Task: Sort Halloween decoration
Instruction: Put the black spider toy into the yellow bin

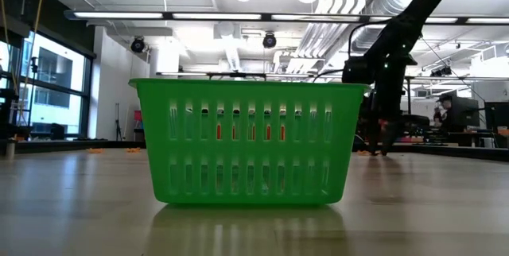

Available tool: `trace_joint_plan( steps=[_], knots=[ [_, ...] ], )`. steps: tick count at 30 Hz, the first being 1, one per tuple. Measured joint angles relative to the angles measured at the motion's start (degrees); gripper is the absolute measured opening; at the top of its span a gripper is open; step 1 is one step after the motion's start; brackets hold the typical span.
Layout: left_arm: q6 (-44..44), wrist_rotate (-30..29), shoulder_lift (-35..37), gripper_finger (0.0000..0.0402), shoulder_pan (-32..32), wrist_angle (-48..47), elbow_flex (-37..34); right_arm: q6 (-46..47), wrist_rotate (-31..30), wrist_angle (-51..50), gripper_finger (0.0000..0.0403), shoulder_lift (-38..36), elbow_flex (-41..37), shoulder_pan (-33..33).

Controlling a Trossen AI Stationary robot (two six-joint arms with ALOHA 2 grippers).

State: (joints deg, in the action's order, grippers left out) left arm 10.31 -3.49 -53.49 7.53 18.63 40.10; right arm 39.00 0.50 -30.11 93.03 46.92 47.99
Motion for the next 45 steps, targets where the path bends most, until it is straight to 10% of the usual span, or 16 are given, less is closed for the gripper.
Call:
trace_joint_plan(
  steps=[16,27,35,45],
  knots=[
    [-0.9,0.0,0.4,0.0172,0.0,-1.1,0.0,-1.7,-1.6,0.4,0.0004,-3.1,0.0,-1.9],
    [-3.5,-0.1,0.3,0.0172,0.0,-0.3,0.7,-7.0,0.6,2.9,0.0001,-19.3,-0.1,-3.4],
    [0.5,-0.9,0.3,0.0172,0.0,-0.3,0.9,-19.6,5.9,22.3,0.0001,-32.7,-0.1,-18.0],
    [3.5,2.7,-0.7,0.0172,1.9,-1.0,0.9,-35.3,9.2,45.8,0.0000,-32.5,-0.1,-35.9]
  ],
)
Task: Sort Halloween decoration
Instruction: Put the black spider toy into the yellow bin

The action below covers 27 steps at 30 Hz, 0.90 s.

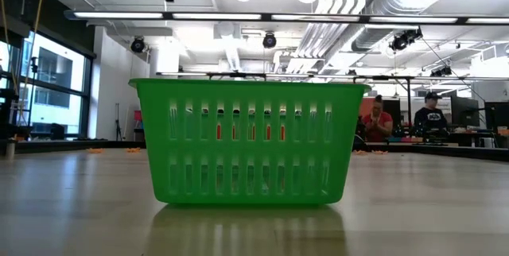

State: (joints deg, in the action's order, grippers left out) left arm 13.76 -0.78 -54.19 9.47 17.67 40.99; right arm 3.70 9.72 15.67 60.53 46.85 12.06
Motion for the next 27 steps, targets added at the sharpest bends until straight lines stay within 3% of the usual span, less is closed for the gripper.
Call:
trace_joint_plan(
  steps=[6,14,18,22,27],
  knots=[
    [-7.1,0.8,-0.6,0.0172,-0.8,0.0,0.0,-1.2,-0.1,1.7,0.0000,0.3,0.0,-2.5],
    [-7.4,0.8,-0.6,0.0172,-1.3,0.4,0.0,-1.1,-0.2,1.7,0.0000,0.3,0.0,-2.5],
    [-2.3,0.8,-0.5,0.0172,-1.3,10.0,0.0,3.6,-1.4,0.3,0.0000,1.0,0.0,-2.2],
    [-1.7,0.8,-0.1,0.0172,-1.3,19.5,0.0,6.2,-3.2,0.0,0.0000,5.9,1.0,-0.5],
    [-3.4,0.8,0.6,0.0172,-1.3,19.5,0.0,6.4,-3.2,-6.0,0.0000,16.3,9.4,2.4]
  ],
)
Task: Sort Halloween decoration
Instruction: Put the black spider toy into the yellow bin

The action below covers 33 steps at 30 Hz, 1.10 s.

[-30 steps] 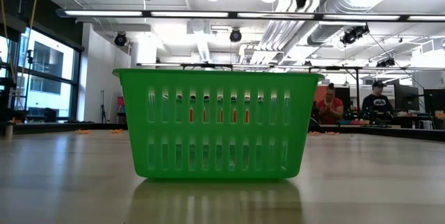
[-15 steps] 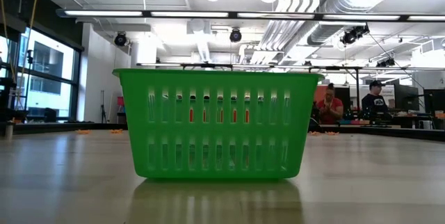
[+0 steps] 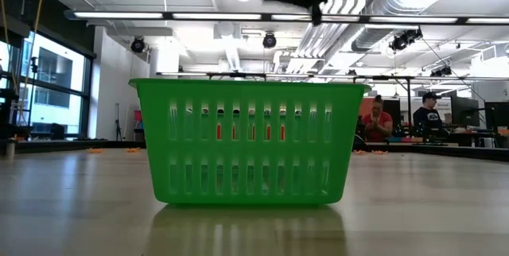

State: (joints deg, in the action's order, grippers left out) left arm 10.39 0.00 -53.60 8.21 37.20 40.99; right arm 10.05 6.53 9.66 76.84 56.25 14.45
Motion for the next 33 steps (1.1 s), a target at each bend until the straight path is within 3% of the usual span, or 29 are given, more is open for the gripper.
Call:
trace_joint_plan(
  steps=[8,16,33],
  knots=[
    [0.0,-1.7,0.0,0.0172,0.0,0.3,0.0,0.4,-3.1,-20.4,0.0000,18.7,14.4,5.1],
    [0.0,-3.6,0.3,0.0172,0.0,0.4,0.0,7.0,-4.5,-26.1,0.0000,32.8,21.5,8.9],
    [-0.1,-3.7,0.3,0.0172,0.0,0.4,0.0,21.1,-3.9,-29.2,0.0000,37.8,22.6,8.8]
  ],
)
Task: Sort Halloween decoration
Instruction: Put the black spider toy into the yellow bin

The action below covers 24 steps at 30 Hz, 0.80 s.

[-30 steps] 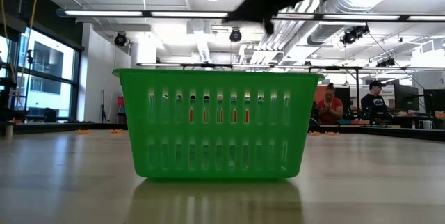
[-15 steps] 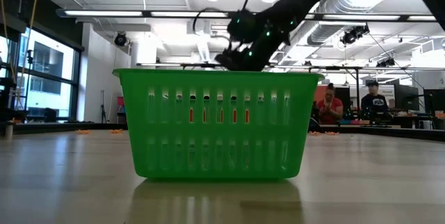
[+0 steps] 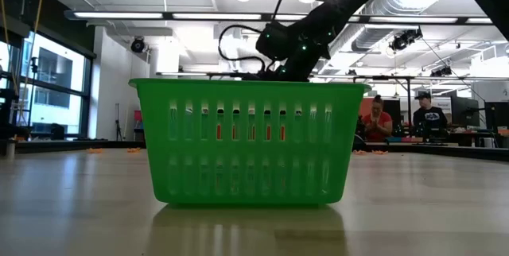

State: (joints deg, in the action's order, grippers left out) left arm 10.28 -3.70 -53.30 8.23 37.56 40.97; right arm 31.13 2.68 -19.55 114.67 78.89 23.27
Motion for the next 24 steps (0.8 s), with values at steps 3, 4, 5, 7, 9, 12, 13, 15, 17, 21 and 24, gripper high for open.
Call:
trace_joint_plan(
  steps=[3,4,5,7,9,12,13,15,17,21,24],
  knots=[
    [0.0,0.0,0.0,0.0172,0.0,0.0,0.0,0.9,0.4,-0.2,0.0000,0.6,0.0,-0.2],
    [0.0,0.0,0.0,0.0172,0.0,0.0,0.0,1.2,0.6,-0.3,0.0000,0.6,0.0,-0.2],
    [0.0,0.0,0.0,0.0172,0.0,-0.1,0.0,1.5,0.7,0.2,0.0000,0.6,0.0,-0.2],
    [0.0,0.0,0.0,0.0172,0.0,-0.1,0.0,2.5,0.8,0.2,0.0000,0.5,0.0,-0.2],
    [0.0,0.0,0.0,0.0172,0.0,-0.1,0.0,5.0,1.9,0.1,0.0000,0.5,0.0,-0.2],
    [0.0,0.0,0.0,0.0172,0.0,-0.1,0.0,6.9,3.5,-0.9,0.0000,0.5,0.0,-0.1],
    [0.0,0.0,0.0,0.0172,0.0,-0.1,0.0,7.0,3.5,-1.1,0.0000,0.5,0.0,-0.1],
    [0.0,0.0,0.0,0.0172,0.0,-0.1,0.0,6.7,3.5,-0.9,0.0001,0.5,0.0,-0.1],
    [0.0,0.0,0.0,0.0172,0.0,-0.1,0.0,6.5,2.9,-1.1,0.0005,0.5,0.0,-0.1],
    [0.0,0.0,0.0,0.0172,0.0,-0.1,0.0,6.4,1.6,-1.2,0.0040,0.5,0.0,-0.1],
    [0.0,0.0,0.0,0.0172,0.0,-0.1,0.0,6.1,1.4,-1.2,0.0081,0.5,0.0,-0.1]
  ],
)
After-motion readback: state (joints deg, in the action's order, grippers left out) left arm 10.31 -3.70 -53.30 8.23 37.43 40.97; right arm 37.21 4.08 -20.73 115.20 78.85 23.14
